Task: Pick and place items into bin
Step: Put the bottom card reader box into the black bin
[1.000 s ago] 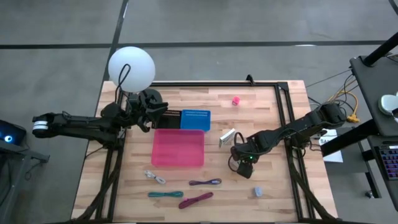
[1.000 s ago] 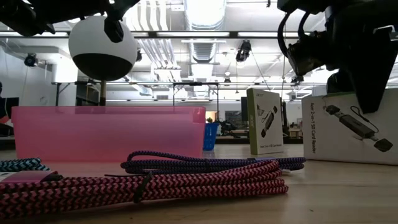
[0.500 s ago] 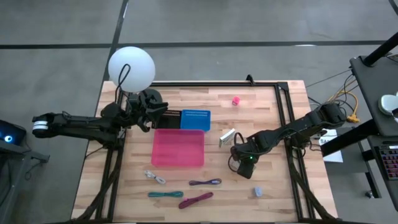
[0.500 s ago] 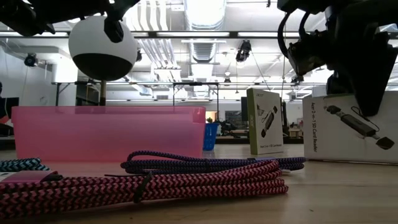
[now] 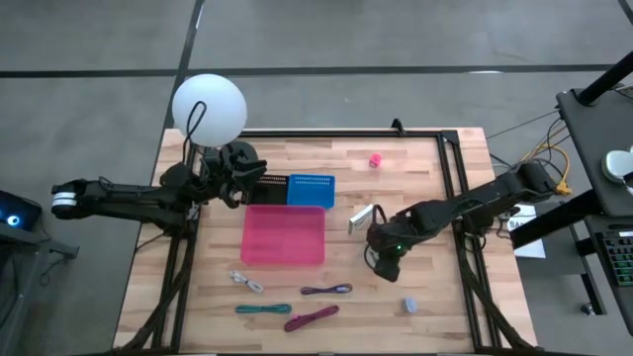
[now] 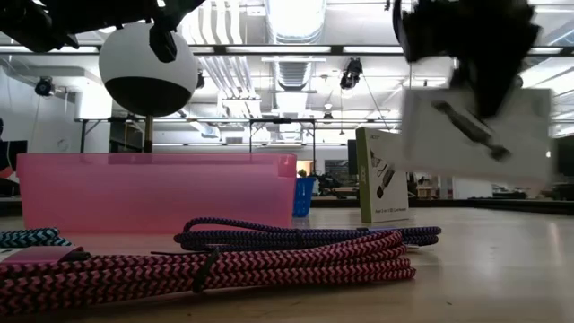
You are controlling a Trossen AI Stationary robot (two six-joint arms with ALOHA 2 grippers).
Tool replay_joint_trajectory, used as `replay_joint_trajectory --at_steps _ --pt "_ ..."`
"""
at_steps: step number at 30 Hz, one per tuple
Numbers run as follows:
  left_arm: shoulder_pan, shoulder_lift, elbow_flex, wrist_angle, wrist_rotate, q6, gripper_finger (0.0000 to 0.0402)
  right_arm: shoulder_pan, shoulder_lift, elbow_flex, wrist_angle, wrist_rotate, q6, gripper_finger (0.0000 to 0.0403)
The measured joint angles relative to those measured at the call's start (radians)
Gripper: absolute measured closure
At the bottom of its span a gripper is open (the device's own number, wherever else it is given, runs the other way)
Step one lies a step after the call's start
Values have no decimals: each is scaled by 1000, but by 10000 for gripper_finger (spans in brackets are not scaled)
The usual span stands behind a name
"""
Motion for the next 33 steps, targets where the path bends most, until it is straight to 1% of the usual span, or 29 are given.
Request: replay_joint_trajectory --at_steps 5,11,15,18,21,33 --pt "0 0 0 0 1 -1 288 -19 -36 58 -14 87 -57 382" --pt "0 0 0 0 1 -1 288 -81 -67 111 -9 176 -168 382" --pt "0 0 0 0 1 -1 288 -140 -76 120 93 226 -256 382" --pt "0 0 0 -1 1 -1 288 -182 -77 120 230 236 -297 382" --pt "0 0 0 0 1 -2 288 -209 -76 120 328 232 -332 382" --pt "1 0 0 -1 1 -2 288 -261 -75 125 524 229 -468 383"
